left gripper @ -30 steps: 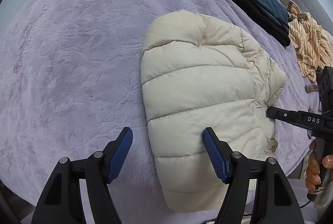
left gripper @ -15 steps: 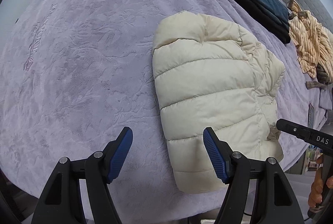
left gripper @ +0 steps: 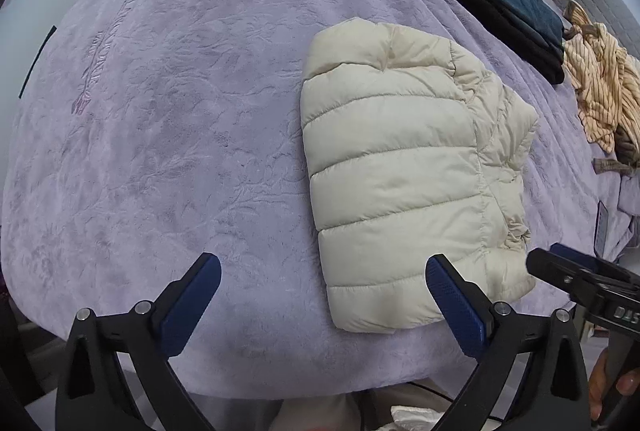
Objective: Fold large clothes
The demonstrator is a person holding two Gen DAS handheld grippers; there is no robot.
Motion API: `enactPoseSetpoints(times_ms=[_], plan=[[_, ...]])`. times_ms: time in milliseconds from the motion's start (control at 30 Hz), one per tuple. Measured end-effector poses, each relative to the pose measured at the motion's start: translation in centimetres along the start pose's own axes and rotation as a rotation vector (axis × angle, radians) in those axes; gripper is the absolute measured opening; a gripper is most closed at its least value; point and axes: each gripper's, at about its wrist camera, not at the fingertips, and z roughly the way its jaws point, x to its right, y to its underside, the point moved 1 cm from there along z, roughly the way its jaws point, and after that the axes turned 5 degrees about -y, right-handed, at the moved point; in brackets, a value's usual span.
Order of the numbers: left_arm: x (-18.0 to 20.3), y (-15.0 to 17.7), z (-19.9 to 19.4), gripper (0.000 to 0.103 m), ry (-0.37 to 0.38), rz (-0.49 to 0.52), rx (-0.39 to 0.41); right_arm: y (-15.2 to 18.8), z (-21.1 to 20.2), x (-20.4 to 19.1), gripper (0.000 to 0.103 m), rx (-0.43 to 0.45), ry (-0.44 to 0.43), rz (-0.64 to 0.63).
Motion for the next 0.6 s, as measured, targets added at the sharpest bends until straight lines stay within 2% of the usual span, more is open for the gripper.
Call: enactPoseSetpoints(times_ms=[167, 233, 467, 600], plan=[[1.1, 1.2, -0.9, 0.103, -0.038, 0.001, -0.007, 0.3, -1.6, -0.3, 0.094, 0.018, 0.020, -0.050], [1.5, 1.6, -1.6, 0.103, -0.057, 0.005, 0.008, 0.4, -2.2, -0.5, 0.103, 0.023, 0.030, -0.068], [2.2, 2.0, -3.8, 0.103, -0.082, 0.001, 0.036, 0.9, -4.5, -1.3, 0.103, 0.099, 0.068, -0.087], [2.1, 2.3, -4.3, 0.103, -0.095, -0.024, 0.024, 1.1, -5.2, -1.6, 0.103, 0.093, 0.106, -0.087]])
